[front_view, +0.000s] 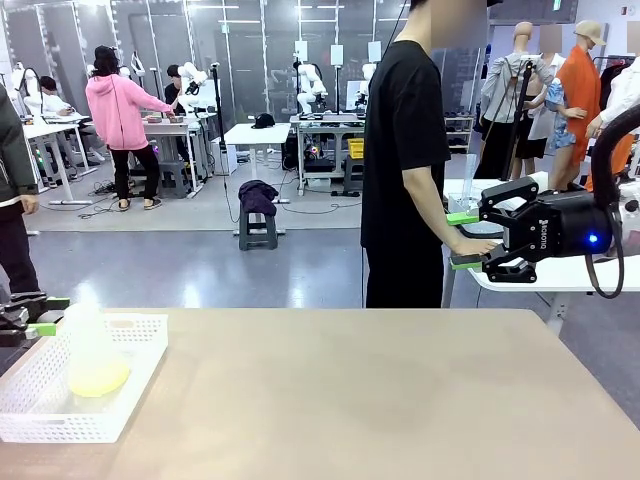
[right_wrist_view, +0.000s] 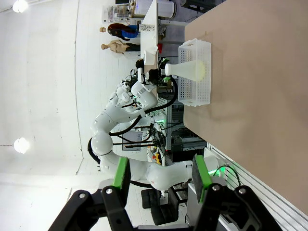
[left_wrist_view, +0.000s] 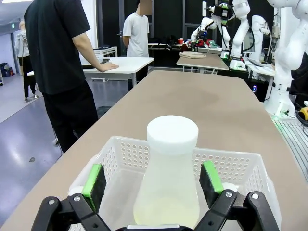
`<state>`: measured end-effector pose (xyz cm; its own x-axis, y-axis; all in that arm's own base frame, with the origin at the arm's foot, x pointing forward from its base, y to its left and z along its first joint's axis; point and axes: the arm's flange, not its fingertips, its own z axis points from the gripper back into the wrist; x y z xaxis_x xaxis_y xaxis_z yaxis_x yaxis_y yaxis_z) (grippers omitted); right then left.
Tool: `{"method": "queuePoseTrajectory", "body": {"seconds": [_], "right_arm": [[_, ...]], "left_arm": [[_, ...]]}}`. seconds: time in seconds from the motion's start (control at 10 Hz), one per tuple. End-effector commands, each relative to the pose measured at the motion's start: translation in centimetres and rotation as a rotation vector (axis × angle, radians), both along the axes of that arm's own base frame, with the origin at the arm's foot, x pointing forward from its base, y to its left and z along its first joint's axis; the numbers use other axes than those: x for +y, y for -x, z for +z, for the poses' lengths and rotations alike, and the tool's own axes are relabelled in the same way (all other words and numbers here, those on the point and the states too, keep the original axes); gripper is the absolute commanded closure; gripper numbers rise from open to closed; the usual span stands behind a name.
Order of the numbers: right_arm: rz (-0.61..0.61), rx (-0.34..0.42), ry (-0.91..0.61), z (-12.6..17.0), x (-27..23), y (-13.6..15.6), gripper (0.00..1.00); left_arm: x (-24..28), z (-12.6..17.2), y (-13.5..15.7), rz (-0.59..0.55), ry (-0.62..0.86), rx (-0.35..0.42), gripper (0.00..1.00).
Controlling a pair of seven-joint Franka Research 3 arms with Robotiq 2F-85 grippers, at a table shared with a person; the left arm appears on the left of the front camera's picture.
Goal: Prepare the solutions needed for the experiment.
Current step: When the human places the Big flask in the center of the table, pick up the Big flask and place it in the left Organizing basket.
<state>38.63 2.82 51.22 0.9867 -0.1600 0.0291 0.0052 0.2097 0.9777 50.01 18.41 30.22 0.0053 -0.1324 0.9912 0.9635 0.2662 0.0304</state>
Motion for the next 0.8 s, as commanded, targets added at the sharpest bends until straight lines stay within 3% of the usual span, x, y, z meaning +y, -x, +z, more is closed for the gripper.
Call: {"method": "queuePoseTrajectory", "body": {"seconds": [0.0, 0.3, 0.5, 0.6, 0.7], "right_arm": [[0.002, -0.006, -0.005, 0.0, 0.0, 0.0, 0.34], [0.002, -0.006, -0.005, 0.0, 0.0, 0.0, 0.34], [0.002, -0.006, -0.005, 0.0, 0.0, 0.0, 0.34], [0.002, -0.006, -0.005, 0.0, 0.0, 0.0, 0.34], [0.002, -0.006, -0.005, 0.0, 0.0, 0.0, 0.34]], "left_arm": [[0.9, 1.7, 2.1, -0.014, -0.009, 0.000, 0.00], [1.0, 5.4, 4.9, -0.014, 0.052, 0.039, 0.00], [-0.7, 8.8, 6.9, 0.027, 0.181, 0.244, 0.00], [-2.3, 10.3, 7.5, -0.011, 0.224, 0.305, 0.00], [-3.2, 11.2, 7.8, -0.025, 0.231, 0.314, 0.00]]}}
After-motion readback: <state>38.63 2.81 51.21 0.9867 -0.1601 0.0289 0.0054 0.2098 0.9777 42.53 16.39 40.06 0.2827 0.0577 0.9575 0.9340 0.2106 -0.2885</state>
